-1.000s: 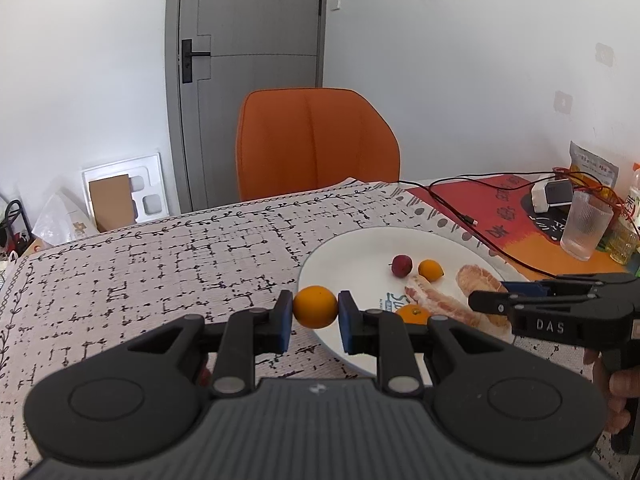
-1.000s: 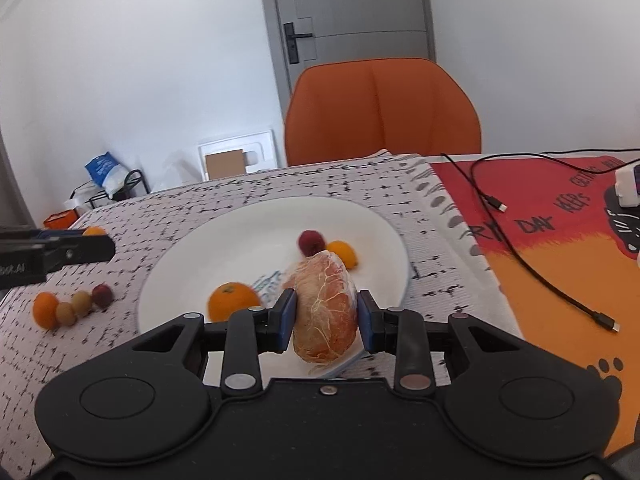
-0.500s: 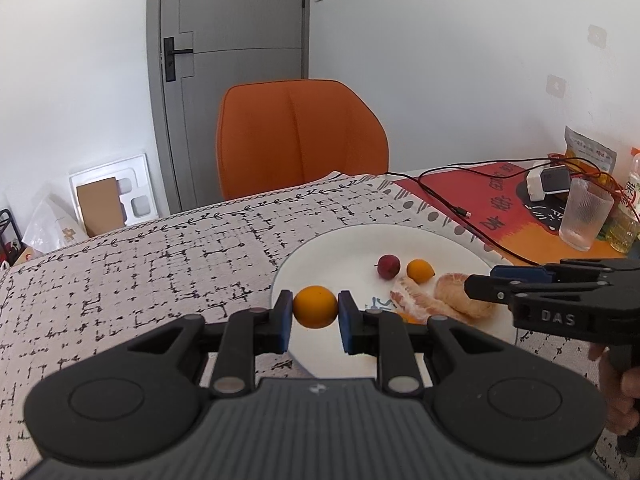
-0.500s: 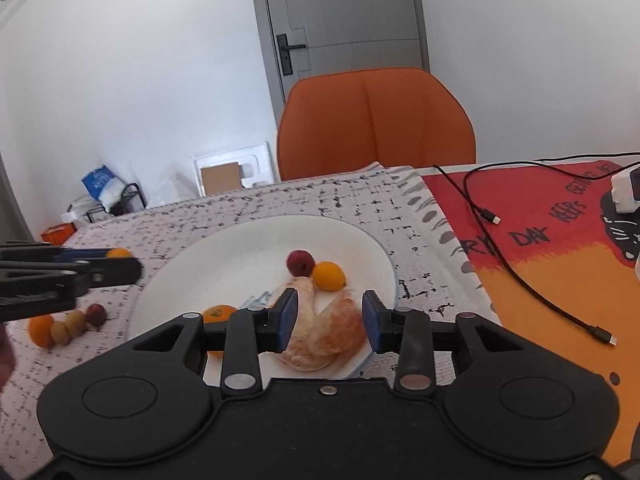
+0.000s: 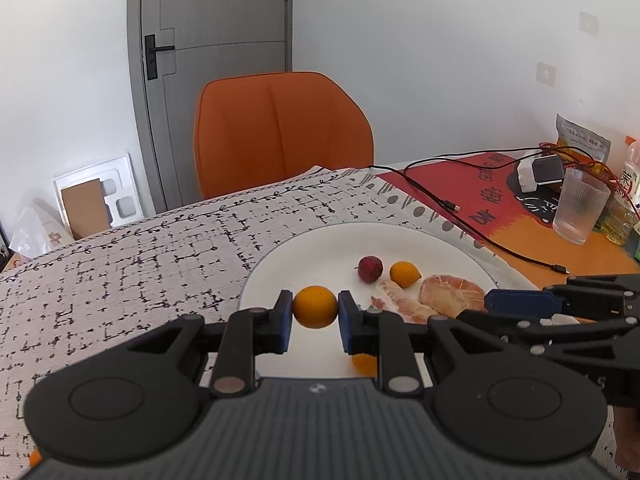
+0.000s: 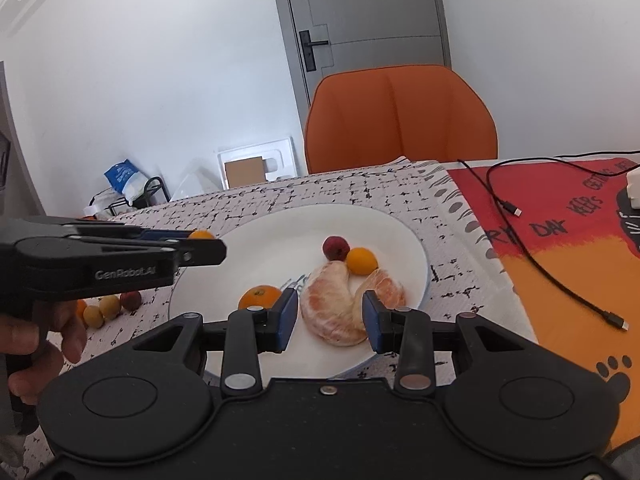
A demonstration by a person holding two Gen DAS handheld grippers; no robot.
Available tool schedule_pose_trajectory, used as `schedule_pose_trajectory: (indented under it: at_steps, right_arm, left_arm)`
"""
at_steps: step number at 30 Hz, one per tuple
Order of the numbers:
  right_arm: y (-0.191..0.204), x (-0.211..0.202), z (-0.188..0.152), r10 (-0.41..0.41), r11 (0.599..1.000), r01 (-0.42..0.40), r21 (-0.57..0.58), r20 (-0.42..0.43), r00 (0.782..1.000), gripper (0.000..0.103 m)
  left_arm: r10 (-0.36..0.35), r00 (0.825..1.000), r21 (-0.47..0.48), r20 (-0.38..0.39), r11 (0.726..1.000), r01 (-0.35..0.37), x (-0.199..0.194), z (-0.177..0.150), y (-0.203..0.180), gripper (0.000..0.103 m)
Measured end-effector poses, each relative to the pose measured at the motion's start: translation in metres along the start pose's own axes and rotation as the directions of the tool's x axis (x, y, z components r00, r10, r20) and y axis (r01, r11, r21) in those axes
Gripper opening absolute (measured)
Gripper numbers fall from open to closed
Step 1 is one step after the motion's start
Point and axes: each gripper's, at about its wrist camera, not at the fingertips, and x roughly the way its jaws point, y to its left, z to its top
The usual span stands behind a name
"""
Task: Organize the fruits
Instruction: 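Lower the pomelo segment onto the plate and open the right gripper, then open the left gripper to drop the tangerine onto the plate, then withdraw both grippers from the plate toward the remaining fruit row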
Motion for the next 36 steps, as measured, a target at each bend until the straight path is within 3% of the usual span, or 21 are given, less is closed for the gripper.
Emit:
schedule_pose_trajectory:
  at_steps: [17,22,25,32,36]
  right_arm:
    - [0.000,0.003,-0.005,0.000,1.000,0.001,0.016,-0.013,1.000,0.039]
    - [0.003,0.003,-0.006,0.001,1.000,-0.001,0.014,-0.014,1.000,0.045]
    - [0.006,0.001,-0.006,0.007,1.000,-0.007,0.008,-0.012,1.000,0.048]
    - [0.015,-0.005,-0.004,0.017,1.000,-0.017,0.000,-0.001,1.000,0.060]
    - [0.022,-0.010,-0.002,0.021,1.000,-0.021,-0.013,0.008,1.000,0.071]
  left_arm:
    - [0.000,1.000,0.000,-0.002,1.000,0.000,0.006,0.002,0.000,0.027]
    - [0.028,1.000,-0.012,0.000,1.000,-0.028,-0.004,0.001,0.008,0.029]
    - [0.045,0.999,-0.024,0.003,0.999,-0.045,-0.011,-0.001,0.014,0.038]
    - [0.112,0.993,-0.049,0.039,0.993,-0.110,-0.035,-0.004,0.026,0.082]
    - [0.124,0.991,-0.062,0.056,0.991,-0.121,-0.050,-0.007,0.033,0.088]
